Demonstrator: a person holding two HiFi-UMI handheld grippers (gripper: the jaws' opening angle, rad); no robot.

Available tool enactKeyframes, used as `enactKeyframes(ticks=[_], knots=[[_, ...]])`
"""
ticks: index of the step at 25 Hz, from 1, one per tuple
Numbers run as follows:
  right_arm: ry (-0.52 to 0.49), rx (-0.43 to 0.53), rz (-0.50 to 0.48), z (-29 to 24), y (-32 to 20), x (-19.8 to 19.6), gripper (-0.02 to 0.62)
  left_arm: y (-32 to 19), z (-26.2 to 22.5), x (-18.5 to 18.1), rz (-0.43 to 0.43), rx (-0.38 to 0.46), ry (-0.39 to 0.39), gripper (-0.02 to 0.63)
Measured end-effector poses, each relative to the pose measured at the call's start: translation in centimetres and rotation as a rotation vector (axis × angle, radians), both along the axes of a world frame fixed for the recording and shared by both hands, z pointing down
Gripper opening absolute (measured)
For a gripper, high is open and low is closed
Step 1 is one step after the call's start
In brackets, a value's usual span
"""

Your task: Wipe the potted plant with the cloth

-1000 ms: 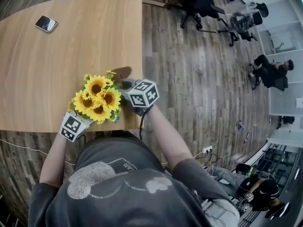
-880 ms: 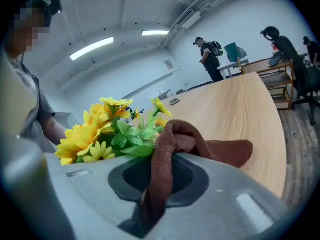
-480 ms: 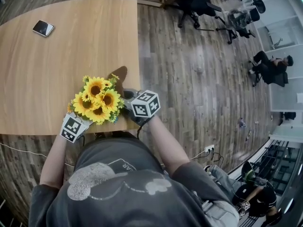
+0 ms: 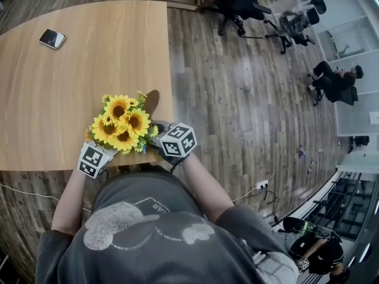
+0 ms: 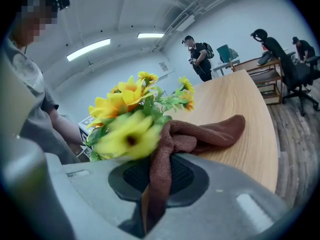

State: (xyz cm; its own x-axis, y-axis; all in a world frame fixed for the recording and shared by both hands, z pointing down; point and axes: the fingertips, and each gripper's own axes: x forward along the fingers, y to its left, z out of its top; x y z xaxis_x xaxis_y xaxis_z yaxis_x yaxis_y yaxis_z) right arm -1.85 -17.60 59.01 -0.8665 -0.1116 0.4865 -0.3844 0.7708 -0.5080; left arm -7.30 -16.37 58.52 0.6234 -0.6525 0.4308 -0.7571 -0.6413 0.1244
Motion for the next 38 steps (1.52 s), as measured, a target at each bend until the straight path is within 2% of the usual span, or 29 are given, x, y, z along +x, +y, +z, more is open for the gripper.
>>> enactKeyframes(ticks=[12, 17, 26, 29, 33, 36, 38], knots=[[0.071, 0.03, -0.069, 0.5, 4.4, -1.0, 0.049, 0.2, 1.1, 0.0, -0.002, -0.029, 0.011, 0.489], [0.077, 0.052, 0.014, -0.1, 4.0, -0.1, 0.049, 0.0, 0.5, -0.3, -0.029, -0.005, 0.012, 0.495], [0.097, 0.111, 0.206, -1.3, 3.5, 3.1, 0.049, 2.0, 0.0, -4.2, -0.154, 0.046, 0.018, 0.495], [0.114, 0.143, 0.255, -1.6, 3.7, 4.3, 0.049, 3.1, 0.0, -5.2, -0.18, 0.064, 0.024, 0.466], [0.1, 0.143, 0.317, -1.7, 3.1, 5.7, 0.049, 3.8, -0.2, -7.3, -0.268, 0.098, 0.012, 0.364], [0.069, 0.135, 0.363, -1.9, 2.5, 6.4, 0.049, 4.4, -1.3, -8.6, -0.338, 0.116, 0.046, 0.329], [0.052, 0.142, 0.381, -2.2, 2.2, 6.7, 0.049, 4.9, -1.8, -8.8, -0.35, 0.139, 0.042, 0.313]])
